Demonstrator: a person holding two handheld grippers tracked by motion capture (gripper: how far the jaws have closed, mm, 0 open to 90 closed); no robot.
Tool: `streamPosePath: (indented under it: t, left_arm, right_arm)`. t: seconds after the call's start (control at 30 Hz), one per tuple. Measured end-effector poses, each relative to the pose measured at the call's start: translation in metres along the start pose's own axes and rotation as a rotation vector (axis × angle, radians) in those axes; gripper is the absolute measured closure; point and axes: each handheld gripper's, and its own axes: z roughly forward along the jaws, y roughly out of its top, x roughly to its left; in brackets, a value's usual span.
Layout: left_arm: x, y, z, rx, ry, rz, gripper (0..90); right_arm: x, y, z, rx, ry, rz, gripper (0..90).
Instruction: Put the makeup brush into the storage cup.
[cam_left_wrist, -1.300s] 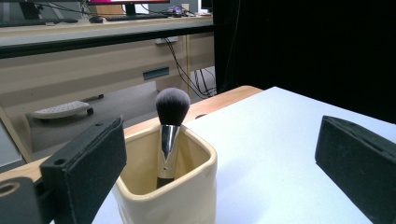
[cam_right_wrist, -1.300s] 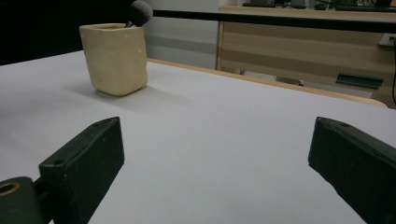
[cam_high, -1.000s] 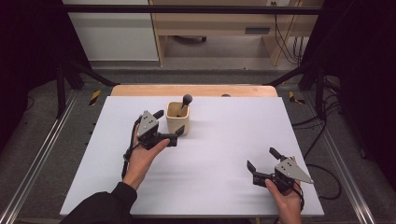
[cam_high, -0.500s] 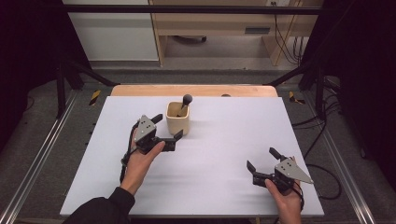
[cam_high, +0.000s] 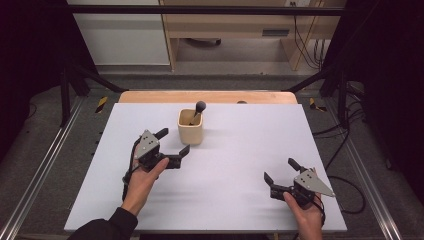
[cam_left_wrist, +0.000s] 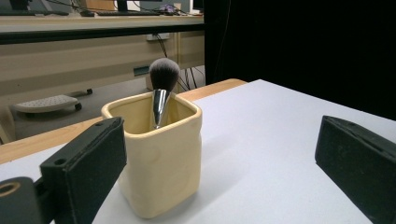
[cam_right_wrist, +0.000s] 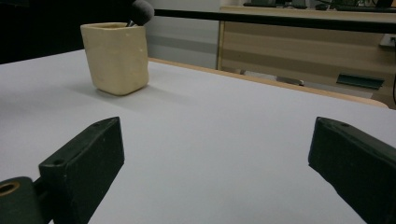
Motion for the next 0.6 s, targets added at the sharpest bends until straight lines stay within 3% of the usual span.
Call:
streamPosePath:
  t: [0.6]
  left_arm:
    - [0.012,-0.004,-0.030,-0.024,0.010,0.003,1.2]
  right_arm:
    - [0.000,0.000,0.000,0.003,-0.002,0.002,3.6]
